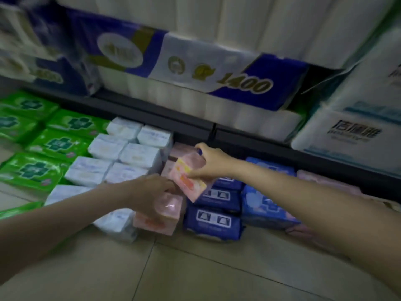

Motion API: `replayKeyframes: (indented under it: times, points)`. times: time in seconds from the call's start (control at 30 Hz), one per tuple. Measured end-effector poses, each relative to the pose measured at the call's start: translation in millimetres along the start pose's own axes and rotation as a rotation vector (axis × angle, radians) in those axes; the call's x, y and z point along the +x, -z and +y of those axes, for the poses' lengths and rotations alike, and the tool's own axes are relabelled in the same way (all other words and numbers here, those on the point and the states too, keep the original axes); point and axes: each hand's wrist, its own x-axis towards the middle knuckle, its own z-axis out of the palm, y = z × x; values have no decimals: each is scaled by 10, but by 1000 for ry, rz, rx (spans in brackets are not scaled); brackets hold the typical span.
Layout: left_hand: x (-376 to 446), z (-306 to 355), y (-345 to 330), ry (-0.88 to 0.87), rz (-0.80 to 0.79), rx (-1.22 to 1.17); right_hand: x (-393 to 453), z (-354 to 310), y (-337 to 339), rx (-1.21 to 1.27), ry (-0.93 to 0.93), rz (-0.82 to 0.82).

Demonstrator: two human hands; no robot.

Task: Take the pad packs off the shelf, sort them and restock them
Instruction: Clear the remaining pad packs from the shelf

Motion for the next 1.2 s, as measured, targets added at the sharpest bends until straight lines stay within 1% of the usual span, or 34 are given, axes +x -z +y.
replayKeyframes:
  times: [0.07,0.1,0.17,0.2,0.23,0.27,0.33,0.4,0.53,0.57,0.67,0.7,0.77,0.87,0.93,0.97,1.03,1.1,1.13,1.2]
  points:
    - [-11,-179,-243,-71,75,133,111,-91,-180,91,7,64]
    - [-54,-183,-337,-94,68,194,146,-109,-266,124,11,85]
    - [-85,-213,-445,-137,129,207,208,-109,-423,155,26,93]
    - [-87,-245,-484,-155,190,269,241,-117,-486,149,41,74]
    - [-98,-221,-485,-185,225,308,263,-130,-525,128,62,32]
    - [-93,-199,-496,-209,225,317,283,-145,-548,94,92,-24]
    - [-60,-199,-511,-227,175,292,335,-181,-596,19,143,-116]
    - [-19,-217,-486,-194,86,317,391,-212,-671,-52,170,-122]
    - [47,-249,-479,-145,77,442,522,-224,-826,-266,210,-69]
    - [72,-254,-484,-139,89,472,545,-212,-833,-295,201,-82]
    - [133,-249,-525,-183,265,553,564,-117,-776,-293,155,-131]
    - [151,-253,-558,-171,248,553,552,-66,-741,-277,152,-140]
    - [199,-283,-656,-113,146,542,504,58,-665,-230,145,-140]
    - [246,-319,-617,-79,100,514,371,233,-545,-212,116,-135]
    - [283,-348,-458,-62,37,400,268,324,-441,-212,99,-94]
    - [311,-355,-338,-53,40,350,211,356,-367,-199,95,-59]
    - [380,-368,-38,-37,151,318,98,377,-154,-170,120,43]
    - [459,-380,320,-11,323,269,-14,315,147,-180,189,200]
    - [491,-356,533,2,422,227,-77,268,337,-204,231,309]
    - [526,-241,1016,-40,703,166,-227,149,779,-270,325,557]
